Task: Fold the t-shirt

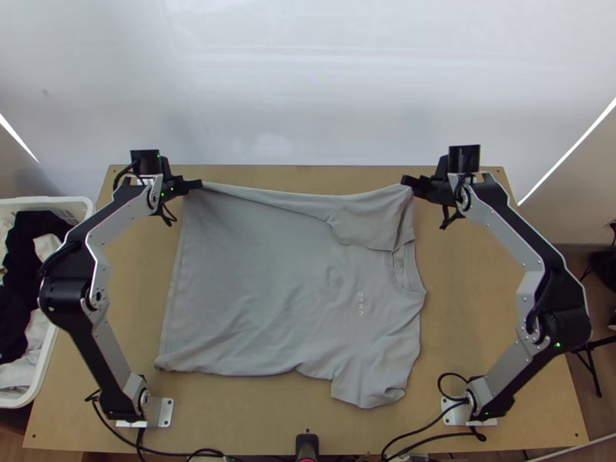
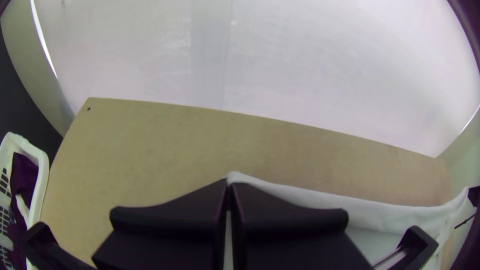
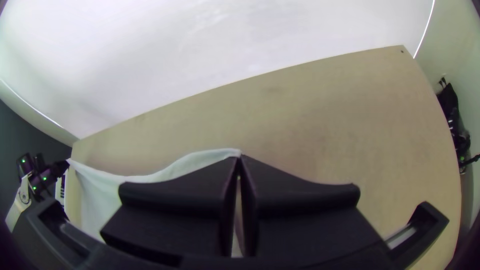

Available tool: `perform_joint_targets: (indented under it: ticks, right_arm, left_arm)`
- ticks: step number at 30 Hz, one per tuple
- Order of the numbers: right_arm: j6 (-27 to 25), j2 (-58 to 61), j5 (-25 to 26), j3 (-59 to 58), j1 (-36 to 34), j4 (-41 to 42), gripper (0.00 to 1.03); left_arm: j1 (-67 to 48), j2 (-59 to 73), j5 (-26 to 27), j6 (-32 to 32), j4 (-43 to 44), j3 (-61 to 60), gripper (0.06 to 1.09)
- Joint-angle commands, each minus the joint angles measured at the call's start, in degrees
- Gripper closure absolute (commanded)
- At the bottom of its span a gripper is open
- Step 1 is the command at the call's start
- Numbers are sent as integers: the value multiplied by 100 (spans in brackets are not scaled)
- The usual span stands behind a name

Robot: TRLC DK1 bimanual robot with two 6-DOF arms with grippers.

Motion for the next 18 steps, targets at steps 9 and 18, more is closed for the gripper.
perform_joint_targets:
  ticks: [9, 18]
  right_arm:
    - [26, -717, -5, -625, 86, -931, 100]
    - [0, -1596, -14, -1812, 227, -1292, 100]
  left_arm:
    - [-27, -748, 246, -196, -2582, 43, 105]
    - [43, -1540, 475, 120, -2775, -1126, 105]
